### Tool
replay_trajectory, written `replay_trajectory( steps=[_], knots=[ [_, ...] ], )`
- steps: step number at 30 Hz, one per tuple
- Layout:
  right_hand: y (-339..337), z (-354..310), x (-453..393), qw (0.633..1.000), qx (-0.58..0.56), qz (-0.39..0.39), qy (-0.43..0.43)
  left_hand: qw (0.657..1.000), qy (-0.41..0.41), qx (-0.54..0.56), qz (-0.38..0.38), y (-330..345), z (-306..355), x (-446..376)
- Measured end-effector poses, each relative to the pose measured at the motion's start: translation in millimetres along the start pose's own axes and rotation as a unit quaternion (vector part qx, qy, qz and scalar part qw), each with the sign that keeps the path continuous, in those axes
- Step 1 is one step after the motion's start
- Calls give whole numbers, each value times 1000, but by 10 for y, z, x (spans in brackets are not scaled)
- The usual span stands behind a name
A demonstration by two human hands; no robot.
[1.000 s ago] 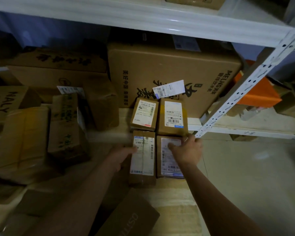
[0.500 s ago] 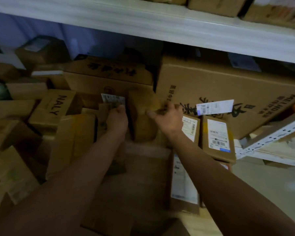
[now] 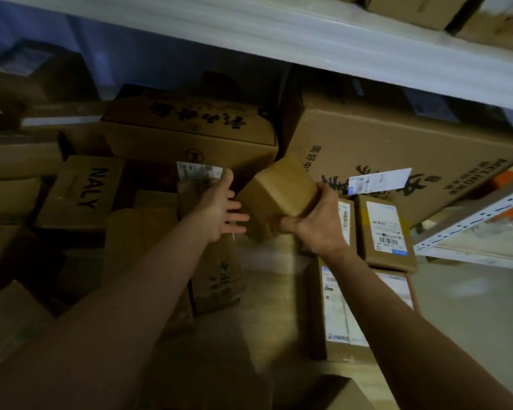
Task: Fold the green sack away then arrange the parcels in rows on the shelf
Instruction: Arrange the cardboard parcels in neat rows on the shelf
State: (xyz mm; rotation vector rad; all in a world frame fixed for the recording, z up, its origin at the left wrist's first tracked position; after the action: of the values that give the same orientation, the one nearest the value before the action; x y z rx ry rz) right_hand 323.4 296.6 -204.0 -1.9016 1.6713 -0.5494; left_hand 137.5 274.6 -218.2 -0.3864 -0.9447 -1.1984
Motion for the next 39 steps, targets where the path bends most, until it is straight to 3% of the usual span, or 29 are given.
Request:
replay_trajectory(
  steps=[4,8,12,15,17,20,24,30,36,39],
  knots=[
    [7,56,309,986,107,-18,-129,994,-61,-69,-56,244,-84,-11],
    [104,245,416,958,211,-50,-188,982,-112,-145,-43,395,-212,-58],
    [33,448,455,961,214,-94,-150,979,-121,-165,-15,472,-395,-205],
    [-133,646,391,960,258,-54,-93,987,-109,-116,-14,566,-538,-282],
    [-150,783,346,950,295,-86,-62,992,-99,-78,-2,657,-650,-281],
    [-143,931,331,950,278,-132,-40,995,-76,-66,26,717,-806,-337],
    [-180,1052,281,957,263,-122,-12,998,-26,-51,37,670,-866,-442],
    [-197,1039,224,946,310,-94,0,993,-19,-104,58,706,-912,-474],
    [-260,1051,218,955,266,-131,31,982,4,-179,60,774,-860,-358],
    [-268,917,206,965,253,-69,26,974,65,-204,75,774,-804,-182]
  ],
)
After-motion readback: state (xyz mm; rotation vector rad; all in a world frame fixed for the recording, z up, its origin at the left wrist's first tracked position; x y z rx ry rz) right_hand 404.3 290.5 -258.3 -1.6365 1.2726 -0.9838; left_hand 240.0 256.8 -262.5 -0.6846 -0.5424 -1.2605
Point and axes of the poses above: each hand's wrist, its own x-axis away from the middle knuckle, its own y-axis out of the palm, z = x × y, the point moved 3 cm from there along -x, towards the middle knuckle, and after that the axes turned 9 degrees about -y, right-handed, at the moved point
